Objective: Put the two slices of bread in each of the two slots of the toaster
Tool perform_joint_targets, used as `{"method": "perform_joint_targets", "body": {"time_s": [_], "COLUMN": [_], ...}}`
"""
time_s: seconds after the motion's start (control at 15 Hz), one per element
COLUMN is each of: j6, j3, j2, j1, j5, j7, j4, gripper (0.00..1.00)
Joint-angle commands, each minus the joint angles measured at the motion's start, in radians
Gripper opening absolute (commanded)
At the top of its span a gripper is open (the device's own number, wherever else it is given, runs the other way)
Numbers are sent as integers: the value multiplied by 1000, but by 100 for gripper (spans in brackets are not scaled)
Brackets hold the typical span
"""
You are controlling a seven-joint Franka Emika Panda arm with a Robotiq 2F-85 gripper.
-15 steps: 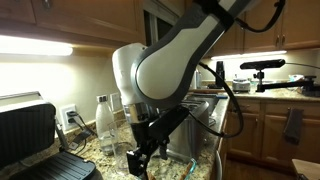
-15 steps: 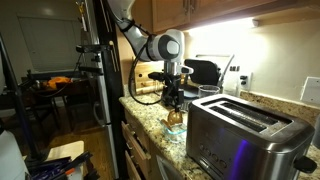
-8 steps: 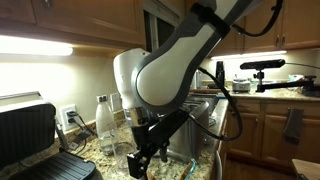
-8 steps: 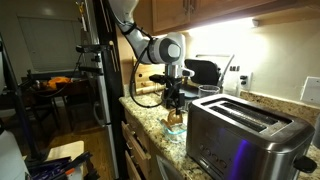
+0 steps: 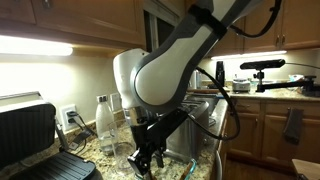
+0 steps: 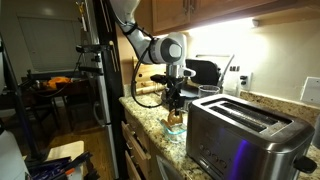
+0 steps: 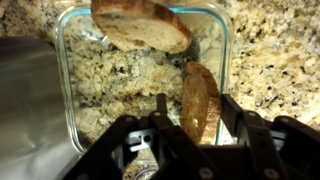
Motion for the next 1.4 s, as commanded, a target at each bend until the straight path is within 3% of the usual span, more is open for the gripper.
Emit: {"method": "perform_joint_targets", "body": {"time_s": [0.0, 0.07, 0.2, 0.33, 0.4, 0.73, 1.33], "j6": [15, 14, 13, 13, 14, 3, -48], "j3": [-26, -26, -26, -27, -27, -32, -43], "j2": [12, 15, 21, 24, 24, 0, -152], "j1": [30, 30, 31, 32, 31, 34, 34], "j5": [-5, -4, -4, -3, -3, -12, -9], "j7": [24, 24, 23, 22, 22, 34, 148], "j4": [10, 13, 19, 21, 21, 11, -22], "gripper": [26, 20, 23, 18, 10, 10, 10]}}
